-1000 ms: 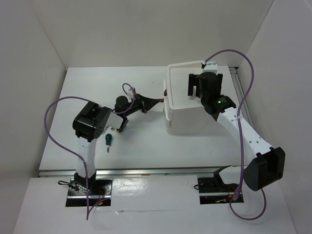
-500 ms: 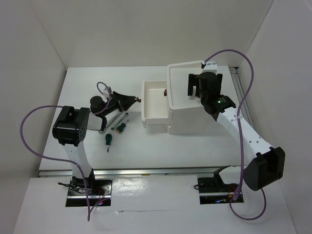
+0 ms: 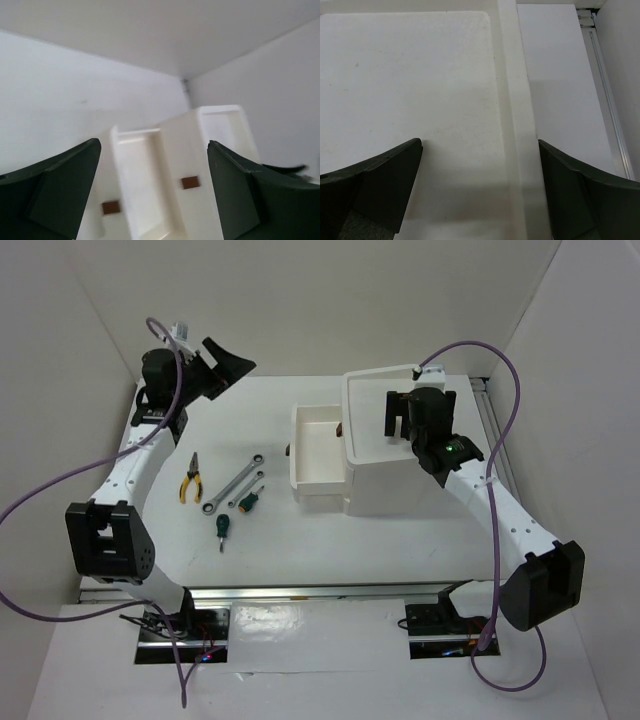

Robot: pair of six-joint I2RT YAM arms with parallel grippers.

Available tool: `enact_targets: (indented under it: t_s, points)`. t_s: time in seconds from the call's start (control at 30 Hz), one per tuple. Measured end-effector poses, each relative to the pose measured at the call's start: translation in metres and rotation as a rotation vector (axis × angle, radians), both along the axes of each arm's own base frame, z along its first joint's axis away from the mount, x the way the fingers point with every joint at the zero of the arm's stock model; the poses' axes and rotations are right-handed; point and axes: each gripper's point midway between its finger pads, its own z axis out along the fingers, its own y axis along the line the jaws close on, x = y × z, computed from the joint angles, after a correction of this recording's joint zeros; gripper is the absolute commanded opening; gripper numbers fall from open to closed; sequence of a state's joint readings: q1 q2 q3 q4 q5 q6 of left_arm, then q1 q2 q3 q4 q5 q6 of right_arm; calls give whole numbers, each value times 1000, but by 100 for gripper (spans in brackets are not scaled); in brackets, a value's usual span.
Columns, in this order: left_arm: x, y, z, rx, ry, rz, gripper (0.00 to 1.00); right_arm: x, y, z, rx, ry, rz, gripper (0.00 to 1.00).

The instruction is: Sort the tools into containers

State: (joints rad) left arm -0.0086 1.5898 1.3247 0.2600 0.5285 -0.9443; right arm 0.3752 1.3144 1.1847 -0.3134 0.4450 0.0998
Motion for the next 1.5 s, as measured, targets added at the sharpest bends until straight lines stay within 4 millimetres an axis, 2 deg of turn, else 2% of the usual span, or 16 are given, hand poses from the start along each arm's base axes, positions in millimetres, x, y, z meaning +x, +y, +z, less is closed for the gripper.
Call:
enact_targets:
  t_s: [0.03,0.1,0.13,0.2,0.3,0.4,0.5,0.67,0.9,1.1,1.2,1.27,1.37,1.4,1.43,1.5]
  points:
    - [3,4,1,67,17,41,99,0,0,0,0,0,1,100]
    - [0,12,-14,202,103,114,94,0,1,0,1,1,3,100]
    - [-6,15,-31,268,161,139,90,0,1,0,1,1,4,100]
    - [-32,19,-82,402,320,161,78,-1,2,0,3,0,8,100]
    - [-83,23,-159,609,560,132,80,-1,3,1,7,0,17,100]
    - [-125,26,-202,791,714,56,84,-1,4,1,8,2,23,100]
    - [-140,28,-214,901,748,21,87,-2,4,1,8,2,26,100]
    - [-150,28,-224,998,759,1,87,-2,5,1,10,1,31,100]
    - [-166,31,-273,1070,890,-61,86,-4,5,2,9,-2,40,100]
    - [-170,30,-292,1092,931,-87,83,-5,5,2,9,-4,42,100]
    - [-170,29,-297,1098,938,-95,73,-5,5,2,9,-4,43,100]
    - [-171,28,-299,1104,942,-102,73,-5,5,3,9,-5,43,100]
    - [-173,27,-305,1119,951,-115,66,-5,5,3,9,-5,43,100]
    - [-173,27,-306,1124,952,-120,61,-5,5,3,10,-5,42,100]
    - [-174,27,-307,1128,954,-125,49,-5,5,3,10,-6,42,100]
    - [-175,26,-308,1135,954,-133,39,-5,5,3,10,-6,43,100]
